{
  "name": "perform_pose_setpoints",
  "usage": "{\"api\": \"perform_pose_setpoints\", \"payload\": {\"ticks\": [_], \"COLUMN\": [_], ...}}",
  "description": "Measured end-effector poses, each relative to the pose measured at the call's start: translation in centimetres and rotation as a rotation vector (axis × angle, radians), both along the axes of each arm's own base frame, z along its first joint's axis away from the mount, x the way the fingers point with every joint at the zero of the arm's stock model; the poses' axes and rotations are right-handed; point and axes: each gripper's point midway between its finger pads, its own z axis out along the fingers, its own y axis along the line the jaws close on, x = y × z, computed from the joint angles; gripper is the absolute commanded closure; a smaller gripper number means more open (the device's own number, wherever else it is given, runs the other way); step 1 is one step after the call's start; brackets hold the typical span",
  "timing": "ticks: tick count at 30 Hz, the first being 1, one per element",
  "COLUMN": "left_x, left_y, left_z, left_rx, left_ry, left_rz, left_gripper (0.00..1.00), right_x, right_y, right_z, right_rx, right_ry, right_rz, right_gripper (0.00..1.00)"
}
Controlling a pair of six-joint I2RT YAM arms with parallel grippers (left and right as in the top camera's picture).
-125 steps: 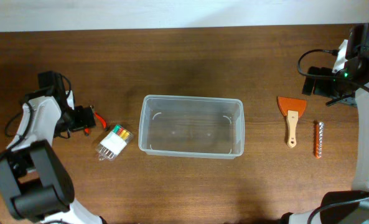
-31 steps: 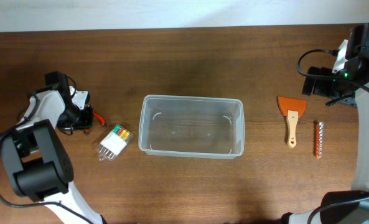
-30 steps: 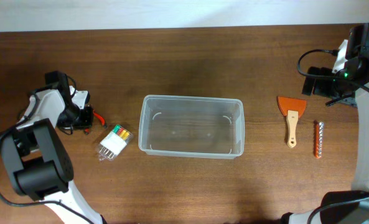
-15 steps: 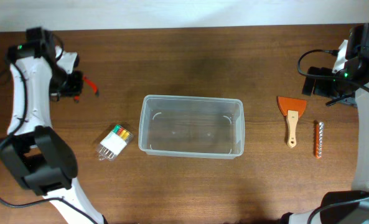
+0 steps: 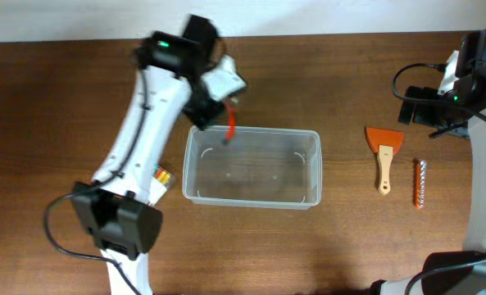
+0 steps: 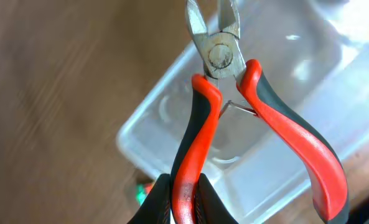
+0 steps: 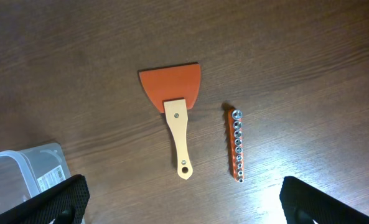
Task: Pack container
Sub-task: 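Carry the pliers over the container and drop them inside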
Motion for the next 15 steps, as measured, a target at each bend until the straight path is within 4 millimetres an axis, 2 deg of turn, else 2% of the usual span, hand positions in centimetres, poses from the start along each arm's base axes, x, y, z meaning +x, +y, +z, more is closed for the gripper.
{"api": "perform_pose_setpoints", "payload": {"ticks": [2,7,11,15], "left_x": [-1.1,-3.9,-5.7,-6.2], "left_y": [-1.8,-4.6,-5.9,-5.9], "left_z": [-0.4,-2.3,-4.7,-8.1], "left_rx": [0.006,0.034,0.051,0.062], "left_ry": [0.010,0.074,0.130,0.164], "left_rz": [-0.074,-0.194,-0.247,-0.257], "left_gripper": [0.98,0.98,0.98,0.98], "right_x": [0.0,0.0,0.0,0.0], "right_y": [0.0,0.0,0.0,0.0], "right_z": [0.0,0.0,0.0,0.0], "right_rx": [0.000,0.000,0.000,0.000], "right_ry": [0.000,0.000,0.000,0.000], "right_rz": [0.000,0.001,0.001,0.000], "right_gripper": [0.01,0.01,0.01,0.01]}}
